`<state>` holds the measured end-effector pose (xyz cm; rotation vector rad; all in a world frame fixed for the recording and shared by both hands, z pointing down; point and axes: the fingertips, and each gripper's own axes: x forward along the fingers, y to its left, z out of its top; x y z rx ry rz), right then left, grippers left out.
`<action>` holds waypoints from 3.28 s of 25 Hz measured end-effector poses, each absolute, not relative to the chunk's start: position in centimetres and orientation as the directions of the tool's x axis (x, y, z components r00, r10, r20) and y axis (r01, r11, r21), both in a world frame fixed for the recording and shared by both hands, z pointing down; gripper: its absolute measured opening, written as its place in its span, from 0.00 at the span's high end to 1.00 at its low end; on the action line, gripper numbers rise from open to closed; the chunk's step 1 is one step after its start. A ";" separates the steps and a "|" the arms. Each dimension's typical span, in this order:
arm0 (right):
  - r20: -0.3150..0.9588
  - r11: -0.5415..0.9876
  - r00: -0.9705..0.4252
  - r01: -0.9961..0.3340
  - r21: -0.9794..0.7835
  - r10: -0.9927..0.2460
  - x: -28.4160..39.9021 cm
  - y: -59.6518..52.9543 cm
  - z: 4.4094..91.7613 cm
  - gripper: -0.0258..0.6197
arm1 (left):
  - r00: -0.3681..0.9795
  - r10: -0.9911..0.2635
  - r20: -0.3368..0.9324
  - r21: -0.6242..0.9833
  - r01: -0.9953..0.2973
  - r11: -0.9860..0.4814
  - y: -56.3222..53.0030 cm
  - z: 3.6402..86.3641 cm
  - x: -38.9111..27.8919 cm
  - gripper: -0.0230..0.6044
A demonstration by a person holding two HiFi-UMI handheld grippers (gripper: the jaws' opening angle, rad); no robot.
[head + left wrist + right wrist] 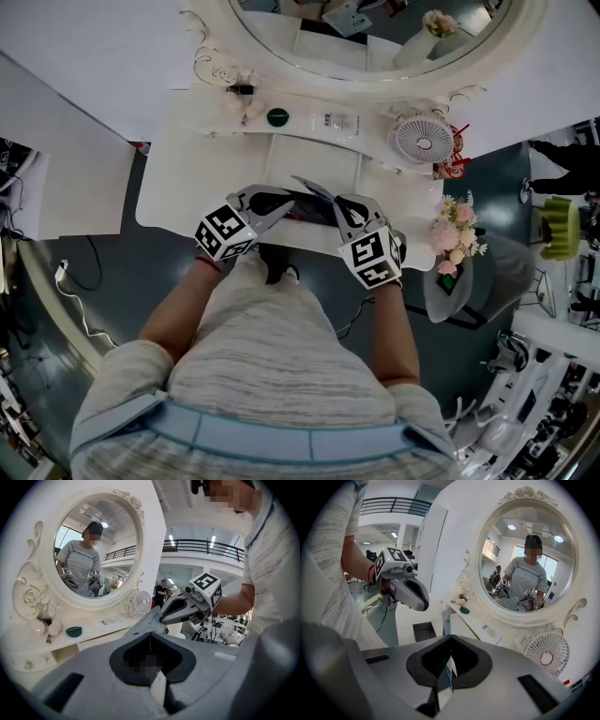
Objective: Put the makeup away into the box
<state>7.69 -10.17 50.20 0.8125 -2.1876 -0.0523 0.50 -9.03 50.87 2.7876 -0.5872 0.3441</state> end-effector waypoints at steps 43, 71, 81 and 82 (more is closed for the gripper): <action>0.831 0.887 -0.338 -0.304 0.347 -0.441 1.4 -7.6 63.3 0.95 | 0.851 -0.414 0.324 0.246 -0.498 -0.831 -9.2 52.8 -3.5 0.94; 0.680 0.767 -0.567 -0.641 -0.010 -0.465 2.0 -10.7 55.4 0.77 | 0.858 -0.404 0.317 0.236 -0.484 -0.843 -10.3 52.5 -3.7 0.94; 0.647 0.737 -0.580 -0.674 -0.040 -0.495 1.3 -12.5 54.6 0.77 | 0.832 -0.438 0.341 0.196 -0.518 -0.832 -12.8 52.1 -5.0 0.94; 0.644 0.735 -0.580 -0.677 -0.043 -0.498 1.3 -12.6 54.6 0.77 | 0.822 -0.450 0.349 0.185 -0.531 -0.827 -13.4 52.1 -5.2 0.94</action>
